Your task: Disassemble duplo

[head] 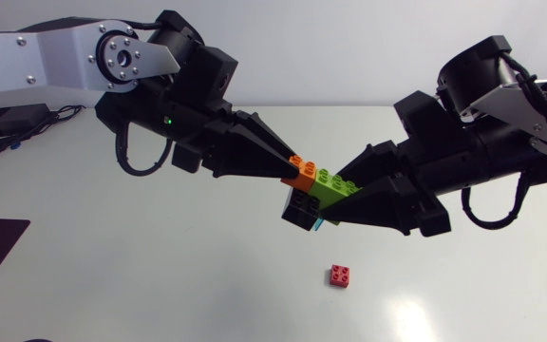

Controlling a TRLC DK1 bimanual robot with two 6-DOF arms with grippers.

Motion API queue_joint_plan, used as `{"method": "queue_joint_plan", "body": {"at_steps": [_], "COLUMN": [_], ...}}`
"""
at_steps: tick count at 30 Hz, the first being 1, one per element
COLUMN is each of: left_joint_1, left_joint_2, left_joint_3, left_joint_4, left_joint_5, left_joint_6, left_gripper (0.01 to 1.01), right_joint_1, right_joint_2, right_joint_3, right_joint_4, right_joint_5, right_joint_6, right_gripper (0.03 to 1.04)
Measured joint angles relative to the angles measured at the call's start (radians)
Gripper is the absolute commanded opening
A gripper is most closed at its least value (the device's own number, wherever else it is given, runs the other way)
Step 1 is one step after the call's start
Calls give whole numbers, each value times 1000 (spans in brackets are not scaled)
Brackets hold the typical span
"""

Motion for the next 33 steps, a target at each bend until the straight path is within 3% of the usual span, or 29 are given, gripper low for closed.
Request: {"method": "queue_joint_plan", "body": {"at_steps": [5, 9, 11, 12, 21, 28, 33], "left_joint_1": [0, 0, 0, 0, 1, -20, -21], "left_joint_2": [0, 0, 0, 0, 0, 0, 0], "left_joint_3": [0, 0, 0, 0, 11, 11, 11], "left_joint_4": [-1, -12, -20, -23, -49, -193, -218], "left_joint_5": [-4, -5, -4, 0, -2, -74, -76], "left_joint_6": [3, 3, 3, 3, 32, 205, 254], "left_gripper": [315, 487, 656, 695, 690, 690, 690], "right_joint_1": [8, 8, 8, 8, 13, 15, 20], "right_joint_2": [-23, -31, -33, -33, -52, -53, -58], "right_joint_3": [-16, -24, -26, -27, -52, -53, -53], "right_joint_4": [0, 1, 5, 7, 8, 6, 7], "right_joint_5": [5, 7, 6, 8, 23, 33, 33], "right_joint_6": [5, 11, 10, 10, 10, 7, 7], "right_gripper": [200, 154, 154, 154, 156, 156, 156]}}
